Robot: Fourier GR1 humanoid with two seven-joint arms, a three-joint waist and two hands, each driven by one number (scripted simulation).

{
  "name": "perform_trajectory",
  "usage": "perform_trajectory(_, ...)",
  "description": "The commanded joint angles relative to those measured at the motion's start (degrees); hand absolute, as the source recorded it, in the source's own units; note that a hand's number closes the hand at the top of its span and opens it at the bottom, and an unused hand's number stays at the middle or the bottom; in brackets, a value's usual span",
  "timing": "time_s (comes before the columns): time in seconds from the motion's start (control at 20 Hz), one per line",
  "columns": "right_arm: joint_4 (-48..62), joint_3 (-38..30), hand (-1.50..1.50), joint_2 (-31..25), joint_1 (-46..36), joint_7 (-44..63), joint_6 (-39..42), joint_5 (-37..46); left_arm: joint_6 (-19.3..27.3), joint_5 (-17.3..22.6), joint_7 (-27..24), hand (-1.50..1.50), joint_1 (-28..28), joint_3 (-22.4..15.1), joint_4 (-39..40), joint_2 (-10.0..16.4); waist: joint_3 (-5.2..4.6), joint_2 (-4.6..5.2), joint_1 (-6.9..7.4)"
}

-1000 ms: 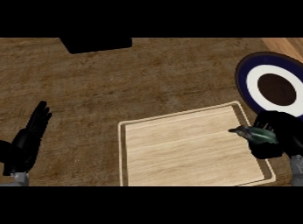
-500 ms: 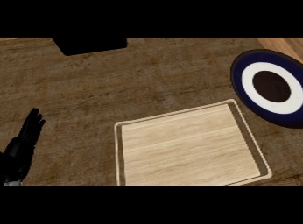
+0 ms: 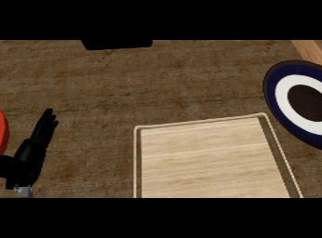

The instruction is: Pick the eggplant from the tray and place it in the plate

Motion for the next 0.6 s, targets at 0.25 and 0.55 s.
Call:
perform_trajectory(0.25,5.6,-7.9,1.50,-3.5,-2.4,-5.3,8.1,-3.9,-3.8,-0.1,-0.4,0.00,-6.2,1.4,5.3,1.1,-0.20,0.74,3.97)
perform_trajectory(0.55,6.3,-1.1,1.50,-5.5,-10.8,-0.4,8.9,0.3,-1.9,-2.2,-0.3,0.00,-3.2,-1.0,1.7,-2.1,-0.19,0.76,4.69)
